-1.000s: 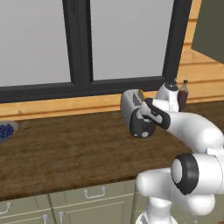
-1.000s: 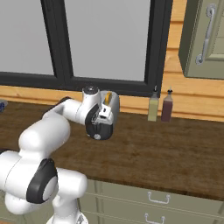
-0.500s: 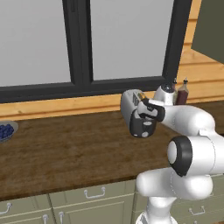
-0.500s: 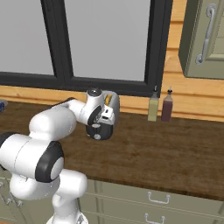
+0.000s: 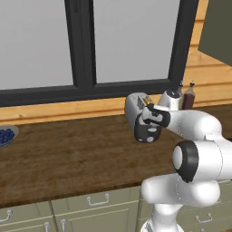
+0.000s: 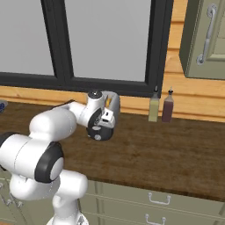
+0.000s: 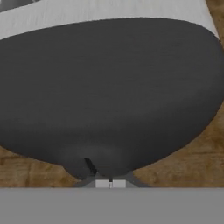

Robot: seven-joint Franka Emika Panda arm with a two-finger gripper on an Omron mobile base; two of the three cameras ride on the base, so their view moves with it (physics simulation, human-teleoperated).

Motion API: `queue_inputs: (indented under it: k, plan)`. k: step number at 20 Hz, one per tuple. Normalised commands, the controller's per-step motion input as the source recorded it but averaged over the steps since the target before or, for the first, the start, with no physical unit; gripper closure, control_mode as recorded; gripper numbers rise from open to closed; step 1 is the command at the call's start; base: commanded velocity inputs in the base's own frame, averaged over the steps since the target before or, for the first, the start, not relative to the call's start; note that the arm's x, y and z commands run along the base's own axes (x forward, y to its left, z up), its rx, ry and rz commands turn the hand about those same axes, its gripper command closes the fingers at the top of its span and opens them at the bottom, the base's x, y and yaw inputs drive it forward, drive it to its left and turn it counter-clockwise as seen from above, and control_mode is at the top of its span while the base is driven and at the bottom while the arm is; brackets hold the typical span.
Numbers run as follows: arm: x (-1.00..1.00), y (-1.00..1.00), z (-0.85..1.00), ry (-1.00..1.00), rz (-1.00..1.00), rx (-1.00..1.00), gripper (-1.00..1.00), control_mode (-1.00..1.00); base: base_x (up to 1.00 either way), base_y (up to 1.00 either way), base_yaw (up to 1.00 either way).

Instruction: Start the toaster. Once the lever pops up, take the bread to the plate on the dining counter.

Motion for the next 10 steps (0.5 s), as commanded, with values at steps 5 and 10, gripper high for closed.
queue_inputs:
  k: [5,10]
  plan:
    - [-0.43,0.20,-0.56,0.00,-0.09,0.00,1.00,-1.00,0.00,0.00,0.00]
    - [-0.39,0.03,-0.25,-0.03,-0.07,0.01,1.00,-1.00,0.00,0.00,0.00]
